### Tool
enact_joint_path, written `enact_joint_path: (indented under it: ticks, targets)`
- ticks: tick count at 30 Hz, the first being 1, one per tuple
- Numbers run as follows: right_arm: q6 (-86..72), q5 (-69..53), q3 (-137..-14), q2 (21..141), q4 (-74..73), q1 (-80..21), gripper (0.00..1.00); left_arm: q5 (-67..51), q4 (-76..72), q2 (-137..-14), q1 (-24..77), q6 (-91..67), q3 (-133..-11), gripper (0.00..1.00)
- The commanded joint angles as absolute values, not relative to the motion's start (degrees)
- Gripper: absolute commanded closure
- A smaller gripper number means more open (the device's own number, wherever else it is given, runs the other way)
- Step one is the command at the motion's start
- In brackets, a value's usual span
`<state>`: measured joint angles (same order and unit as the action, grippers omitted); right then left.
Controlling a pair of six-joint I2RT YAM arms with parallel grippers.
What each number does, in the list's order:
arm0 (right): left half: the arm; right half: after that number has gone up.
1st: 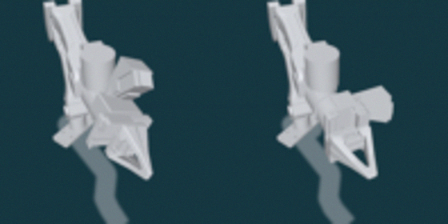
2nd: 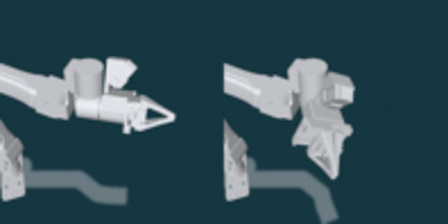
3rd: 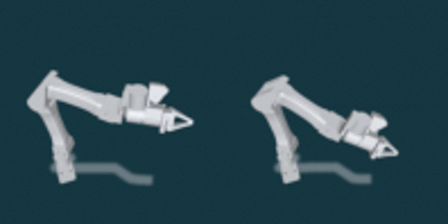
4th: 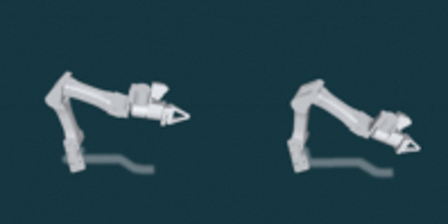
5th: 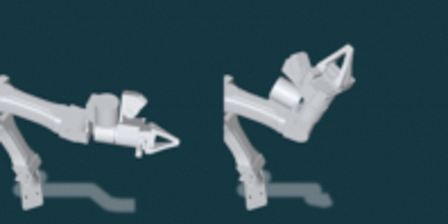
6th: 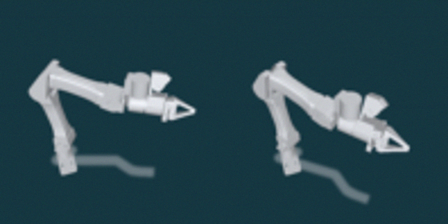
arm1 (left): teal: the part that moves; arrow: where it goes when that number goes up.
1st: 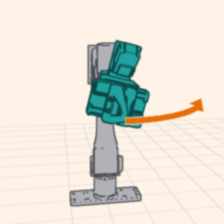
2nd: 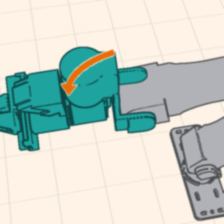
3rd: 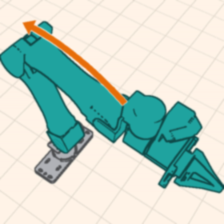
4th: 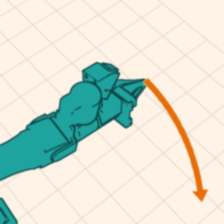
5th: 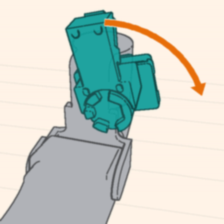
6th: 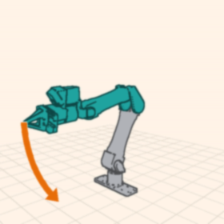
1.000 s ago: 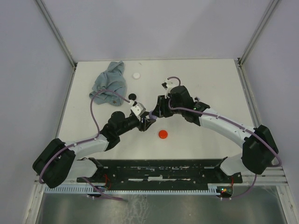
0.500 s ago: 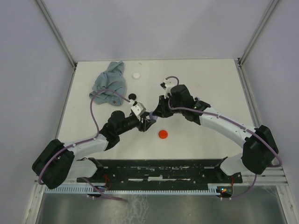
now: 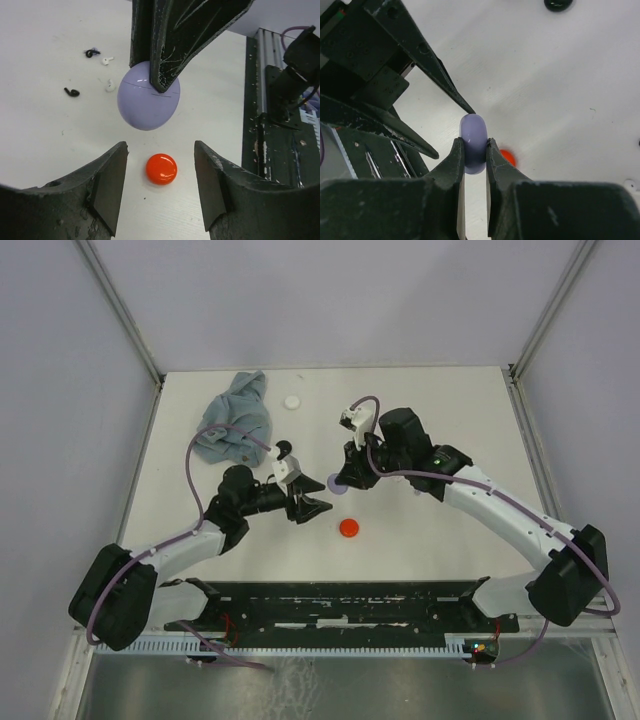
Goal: Insert the wireless bluetooth earbuds into the charging case
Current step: Pick up the charging case at the center of the board.
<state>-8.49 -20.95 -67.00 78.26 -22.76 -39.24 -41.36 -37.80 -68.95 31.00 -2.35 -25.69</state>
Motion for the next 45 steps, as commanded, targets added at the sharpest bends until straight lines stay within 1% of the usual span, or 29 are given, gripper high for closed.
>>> enact_joint_path:
  ticks: [1,7,12,15,18,20,25,28,31,36,39,42,45]
  targets:
    - [2.5,-26.8,-71.3,76.1,-27.6,-39.0,0.98,-49.8,-41.5,-67.2,30.2,-5.7,-28.5,0.37]
    - [9.6,-31.4,-75.1,77.2,-33.4,-39.1,0.98,-54.7,-46.1,-69.4,29.8,-10.5,-29.8,0.39]
    - [13.1,-34.5,-77.6,78.4,-36.4,-39.0,0.98,-58.0,-48.4,-71.8,29.8,-13.4,-31.2,0.43]
    - [13.4,-34.8,-78.2,78.7,-36.4,-39.1,0.98,-59.3,-49.9,-72.9,29.9,-15.1,-31.7,0.45]
    - [13.0,-34.8,-78.4,78.8,-36.2,-39.2,0.98,-59.3,-50.4,-73.4,29.9,-15.7,-31.7,0.46]
    - [10.1,-32.7,-78.4,78.6,-35.4,-39.1,0.97,-58.2,-50.2,-73.4,29.9,-16.1,-31.8,0.46]
    - [1.0,-25.8,-79.2,78.1,-35.2,-39.2,0.98,-47.6,-47.4,-70.5,30.0,-12.4,-28.7,0.43]
    - [-6.1,-22.2,-79.0,77.8,-34.5,-39.1,0.97,-37.9,-46.8,-67.4,31.6,-8.2,-25.8,0.41]
    - [-13.6,-17.9,-79.4,78.1,-35.1,-39.2,0.98,-28.3,-45.5,-63.6,35.3,-1.5,-23.5,0.4]
    - [-24.8,-14.9,-79.2,78.5,-35.8,-39.1,0.98,-14.2,-45.8,-59.4,43.4,9.5,-20.5,0.38]
    - [-30.2,-13.7,-78.8,78.6,-35.7,-39.1,0.98,-10.0,-48.0,-59.0,45.3,12.6,-19.3,0.37]
    - [-34.8,-12.0,-78.8,79.0,-36.6,-39.1,0.98,-9.4,-51.5,-59.4,46.5,16.1,-18.1,0.37]
    - [-39.2,-11.6,-78.4,79.3,-36.6,-39.1,0.98,-6.4,-55.1,-60.1,49.0,21.4,-17.1,0.36]
